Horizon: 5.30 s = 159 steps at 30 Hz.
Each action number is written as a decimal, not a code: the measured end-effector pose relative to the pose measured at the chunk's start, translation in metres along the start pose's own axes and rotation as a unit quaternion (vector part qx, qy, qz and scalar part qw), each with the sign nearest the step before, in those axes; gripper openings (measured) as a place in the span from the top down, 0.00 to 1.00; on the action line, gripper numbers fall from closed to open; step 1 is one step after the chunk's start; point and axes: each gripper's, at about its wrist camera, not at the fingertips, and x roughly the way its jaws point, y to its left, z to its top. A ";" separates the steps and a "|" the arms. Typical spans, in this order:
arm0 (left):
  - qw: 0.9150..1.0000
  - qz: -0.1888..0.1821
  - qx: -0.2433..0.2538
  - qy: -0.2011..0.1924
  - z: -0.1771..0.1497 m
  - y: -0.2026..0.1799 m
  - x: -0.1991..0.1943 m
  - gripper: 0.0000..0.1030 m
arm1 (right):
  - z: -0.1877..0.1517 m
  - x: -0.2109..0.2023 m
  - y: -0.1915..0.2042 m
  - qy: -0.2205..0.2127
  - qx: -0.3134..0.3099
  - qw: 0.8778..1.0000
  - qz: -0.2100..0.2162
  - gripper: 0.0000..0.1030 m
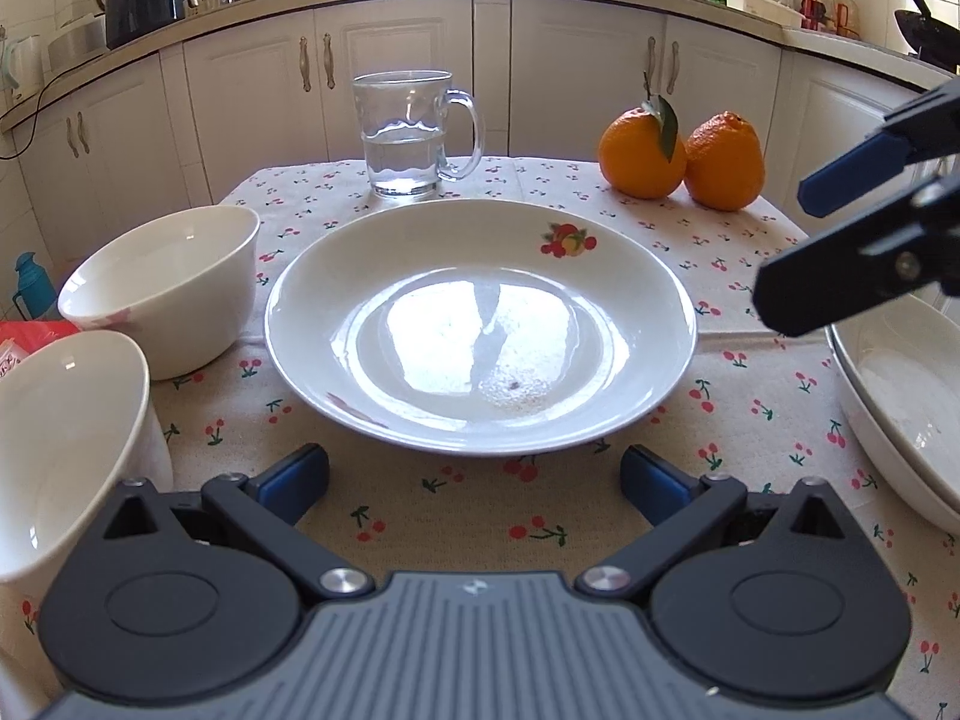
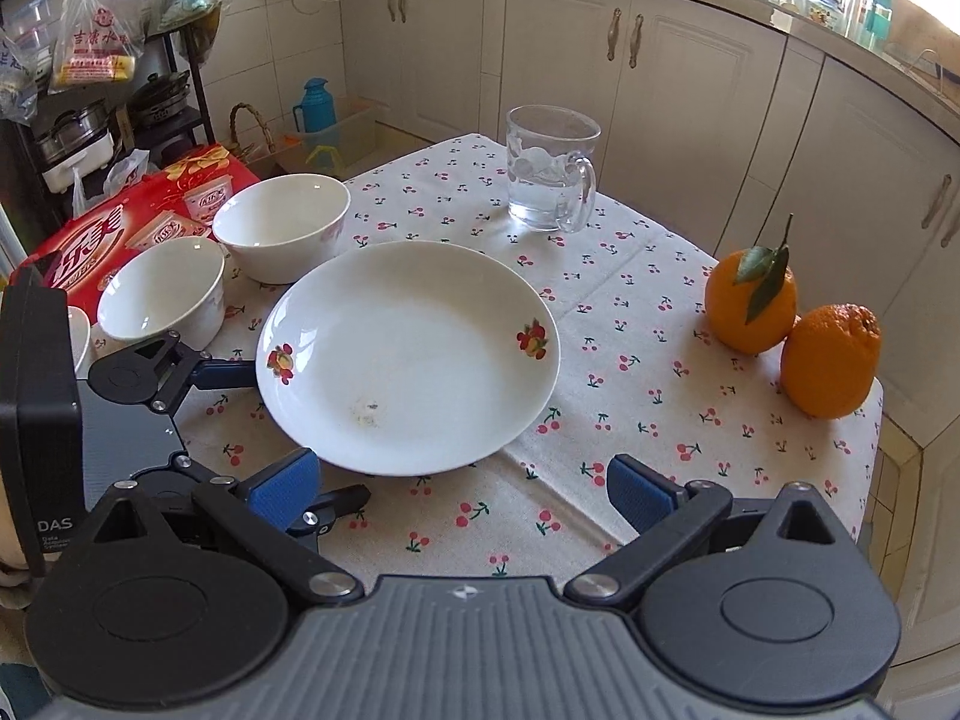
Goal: Organize plates and bowls
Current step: 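Move the right tool to the rim of the white flower-print plate, then close the right tool on the flower-print plate's rim, then lift the flower-print plate with the right tool and carry it to the plate stack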
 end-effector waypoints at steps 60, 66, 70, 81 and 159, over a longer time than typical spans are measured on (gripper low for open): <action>0.999 -0.032 0.041 -0.003 0.003 0.010 -0.007 0.19 | 0.107 0.164 -0.064 0.117 -0.064 0.967 0.219 0.36; 0.997 -0.038 0.067 0.000 0.000 0.009 -0.014 0.19 | 0.096 0.155 -0.064 0.116 -0.050 0.967 0.219 0.36; 0.996 -0.043 0.081 0.004 -0.003 0.009 -0.020 0.19 | 0.088 0.145 -0.064 0.112 -0.041 0.968 0.221 0.36; 0.992 -0.062 0.109 0.016 -0.013 0.007 -0.044 0.19 | 0.067 0.110 -0.059 0.096 -0.010 0.966 0.241 0.36; 0.939 -0.212 0.270 0.011 0.005 -0.117 -0.071 0.19 | -0.127 -0.043 -0.148 0.017 0.181 0.977 0.111 0.33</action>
